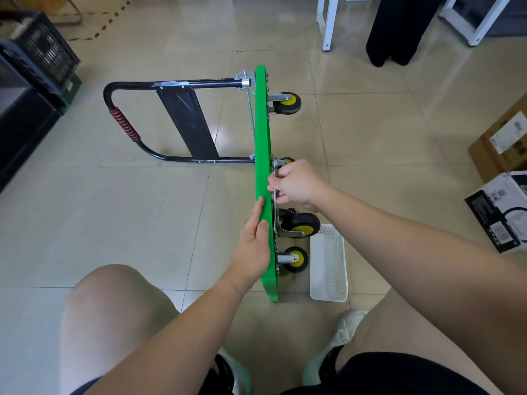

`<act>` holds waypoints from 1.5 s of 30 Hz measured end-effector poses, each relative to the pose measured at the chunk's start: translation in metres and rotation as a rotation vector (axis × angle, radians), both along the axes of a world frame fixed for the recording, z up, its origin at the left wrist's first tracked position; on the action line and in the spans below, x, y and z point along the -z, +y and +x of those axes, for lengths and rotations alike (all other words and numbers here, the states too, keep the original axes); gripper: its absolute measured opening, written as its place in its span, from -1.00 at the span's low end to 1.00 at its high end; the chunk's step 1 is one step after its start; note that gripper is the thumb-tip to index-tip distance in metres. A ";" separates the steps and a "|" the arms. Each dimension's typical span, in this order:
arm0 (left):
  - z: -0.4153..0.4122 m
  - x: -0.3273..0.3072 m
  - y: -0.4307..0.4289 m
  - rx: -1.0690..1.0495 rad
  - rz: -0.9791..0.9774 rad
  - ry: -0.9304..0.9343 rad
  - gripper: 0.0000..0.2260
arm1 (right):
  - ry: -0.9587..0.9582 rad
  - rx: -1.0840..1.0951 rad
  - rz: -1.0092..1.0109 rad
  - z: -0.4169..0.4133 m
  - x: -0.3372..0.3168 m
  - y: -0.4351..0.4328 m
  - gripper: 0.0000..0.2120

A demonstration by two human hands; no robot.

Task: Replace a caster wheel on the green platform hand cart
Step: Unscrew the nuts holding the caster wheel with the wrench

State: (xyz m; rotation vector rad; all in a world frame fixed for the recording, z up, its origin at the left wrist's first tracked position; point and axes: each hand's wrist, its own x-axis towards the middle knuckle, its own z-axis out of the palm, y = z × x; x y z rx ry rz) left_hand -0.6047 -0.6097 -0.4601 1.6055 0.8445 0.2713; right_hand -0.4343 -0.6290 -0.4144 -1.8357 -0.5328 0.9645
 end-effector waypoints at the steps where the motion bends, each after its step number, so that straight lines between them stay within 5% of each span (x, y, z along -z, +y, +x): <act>1: 0.000 0.000 0.000 0.002 0.000 -0.001 -0.55 | -0.009 0.019 0.020 -0.003 -0.001 -0.002 -0.92; 20: 0.000 0.000 0.000 -0.009 -0.021 -0.027 -0.55 | -0.601 0.046 0.480 -0.121 0.072 -0.123 -0.57; 27: -0.003 -0.005 -0.004 -0.018 -0.001 -0.020 -0.55 | -0.259 0.397 0.496 -0.105 0.043 -0.121 -0.60; 36: -0.002 -0.004 -0.005 -0.005 0.008 -0.001 -0.56 | 0.120 0.369 0.304 -0.057 0.034 -0.099 -0.81; 45: 0.001 -0.005 -0.004 -0.004 -0.003 -0.006 -0.55 | -0.011 0.491 0.017 -0.055 0.050 -0.094 -0.90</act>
